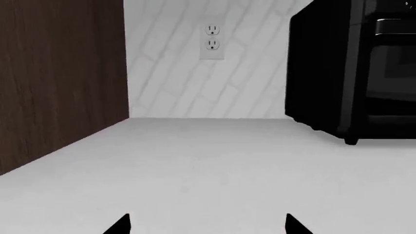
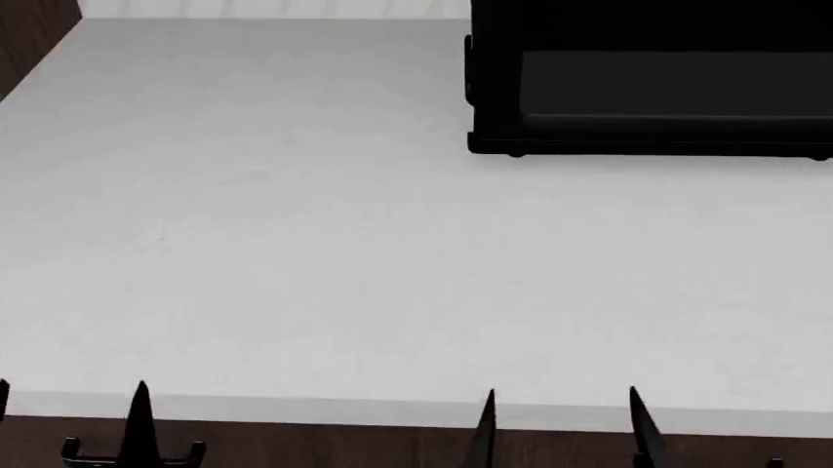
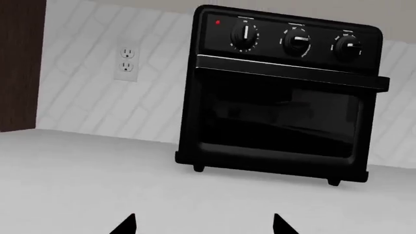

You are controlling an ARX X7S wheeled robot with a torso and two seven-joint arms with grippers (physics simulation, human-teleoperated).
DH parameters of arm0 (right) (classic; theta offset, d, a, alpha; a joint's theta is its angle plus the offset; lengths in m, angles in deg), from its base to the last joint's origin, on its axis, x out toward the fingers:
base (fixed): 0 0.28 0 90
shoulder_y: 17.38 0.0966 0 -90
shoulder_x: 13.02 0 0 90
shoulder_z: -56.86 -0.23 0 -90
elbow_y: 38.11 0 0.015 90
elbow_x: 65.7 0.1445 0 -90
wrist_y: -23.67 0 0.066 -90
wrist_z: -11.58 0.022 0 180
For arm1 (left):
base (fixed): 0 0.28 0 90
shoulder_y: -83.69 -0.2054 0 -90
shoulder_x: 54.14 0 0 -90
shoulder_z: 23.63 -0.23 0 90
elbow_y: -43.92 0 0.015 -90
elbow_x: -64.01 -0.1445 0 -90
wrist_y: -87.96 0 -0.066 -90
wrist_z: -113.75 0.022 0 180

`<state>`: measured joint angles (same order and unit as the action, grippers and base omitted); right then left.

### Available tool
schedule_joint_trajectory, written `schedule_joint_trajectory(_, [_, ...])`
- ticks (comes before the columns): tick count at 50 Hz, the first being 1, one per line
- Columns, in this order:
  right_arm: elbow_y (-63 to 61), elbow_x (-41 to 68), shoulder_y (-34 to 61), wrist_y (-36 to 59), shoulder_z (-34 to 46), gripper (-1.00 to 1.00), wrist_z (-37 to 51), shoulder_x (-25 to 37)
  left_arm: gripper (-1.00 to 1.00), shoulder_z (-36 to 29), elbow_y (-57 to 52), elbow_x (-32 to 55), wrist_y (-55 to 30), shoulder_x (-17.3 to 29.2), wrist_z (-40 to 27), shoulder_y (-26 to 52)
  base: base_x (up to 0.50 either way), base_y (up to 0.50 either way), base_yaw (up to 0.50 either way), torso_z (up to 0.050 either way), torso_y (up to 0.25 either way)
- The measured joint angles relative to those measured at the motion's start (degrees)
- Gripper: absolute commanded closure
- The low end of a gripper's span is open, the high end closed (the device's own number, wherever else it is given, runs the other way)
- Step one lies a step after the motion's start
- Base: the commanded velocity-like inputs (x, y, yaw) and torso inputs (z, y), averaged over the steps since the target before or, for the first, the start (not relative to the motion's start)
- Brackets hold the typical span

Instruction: Press the start button on the microwave

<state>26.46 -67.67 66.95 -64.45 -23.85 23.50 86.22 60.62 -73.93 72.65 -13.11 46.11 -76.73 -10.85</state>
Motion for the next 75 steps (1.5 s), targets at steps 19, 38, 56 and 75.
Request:
schedule_joint_trajectory(19, [-5.46, 0.62, 0.6, 3.26, -0.16, -1.0, 0.44, 1.83, -1.0, 0.27, -4.39, 1.61, -5.04, 1.19, -1.46, 1.64, -0.26, 0.22, 0.0, 0.0, 0.0])
schedule_joint_trajectory(38, [-6.43, 1.52, 0.97, 4.25, 0.36, -1.0, 0.93, 2.63, -1.0, 0.0, -4.89, 2.11, -5.22, 1.87, -2.4, 1.73, -0.23, 0.5, 0.0, 0.0, 0.0])
schedule_joint_trajectory(56, [-6.35, 1.88, 0.82, 3.93, 1.07, -1.0, 1.33, 3.53, -1.0, -0.57, -4.55, 2.53, -4.55, 2.65, -3.53, 1.71, 0.01, 0.5, 0.0, 0.0, 0.0])
schedule_joint_trajectory(75, [-5.94, 2.73, 1.4, 3.76, 1.97, -1.0, 1.45, 4.13, -1.0, -1.2, -4.09, 3.43, -4.1, 3.65, -4.62, 1.88, 0.03, 0.5, 0.0, 0.0, 0.0])
